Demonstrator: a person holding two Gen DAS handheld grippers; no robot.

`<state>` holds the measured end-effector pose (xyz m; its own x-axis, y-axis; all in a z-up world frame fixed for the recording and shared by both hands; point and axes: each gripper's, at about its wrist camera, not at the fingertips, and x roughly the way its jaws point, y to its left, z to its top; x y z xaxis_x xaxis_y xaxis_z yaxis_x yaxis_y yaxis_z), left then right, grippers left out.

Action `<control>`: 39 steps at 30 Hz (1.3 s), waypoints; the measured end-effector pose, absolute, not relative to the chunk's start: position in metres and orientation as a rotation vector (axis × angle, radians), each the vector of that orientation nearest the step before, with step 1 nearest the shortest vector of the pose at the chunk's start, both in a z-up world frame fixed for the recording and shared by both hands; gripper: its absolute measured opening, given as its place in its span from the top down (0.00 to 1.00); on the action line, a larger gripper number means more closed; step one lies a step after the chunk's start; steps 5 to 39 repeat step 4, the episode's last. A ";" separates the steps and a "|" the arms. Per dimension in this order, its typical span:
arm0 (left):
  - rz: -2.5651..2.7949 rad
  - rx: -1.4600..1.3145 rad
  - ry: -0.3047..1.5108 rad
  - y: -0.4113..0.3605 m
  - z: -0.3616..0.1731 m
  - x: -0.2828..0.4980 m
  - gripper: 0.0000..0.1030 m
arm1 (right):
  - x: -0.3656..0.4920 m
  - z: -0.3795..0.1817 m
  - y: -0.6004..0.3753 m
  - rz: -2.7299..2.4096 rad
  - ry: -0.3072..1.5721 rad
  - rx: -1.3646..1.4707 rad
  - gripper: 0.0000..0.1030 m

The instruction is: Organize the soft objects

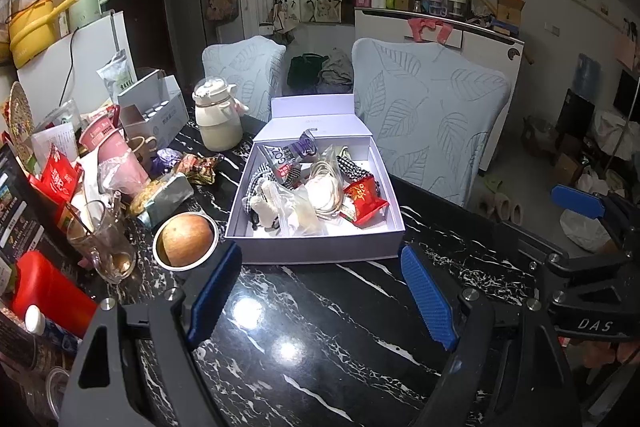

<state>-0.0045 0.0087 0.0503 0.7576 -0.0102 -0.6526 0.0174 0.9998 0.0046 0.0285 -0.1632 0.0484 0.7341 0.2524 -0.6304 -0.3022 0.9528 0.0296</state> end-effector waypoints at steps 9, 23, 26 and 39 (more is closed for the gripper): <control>-0.019 0.011 0.713 0.008 0.049 -0.004 0.20 | 0.029 0.047 -0.163 0.306 0.685 -0.077 0.03; -0.019 0.011 0.713 0.008 0.049 -0.004 0.20 | 0.029 0.047 -0.163 0.306 0.685 -0.077 0.03; -0.019 0.011 0.713 0.008 0.049 -0.004 0.20 | 0.029 0.047 -0.163 0.306 0.685 -0.077 0.03; -0.019 0.011 0.713 0.008 0.049 -0.004 0.20 | 0.029 0.047 -0.163 0.306 0.685 -0.077 0.03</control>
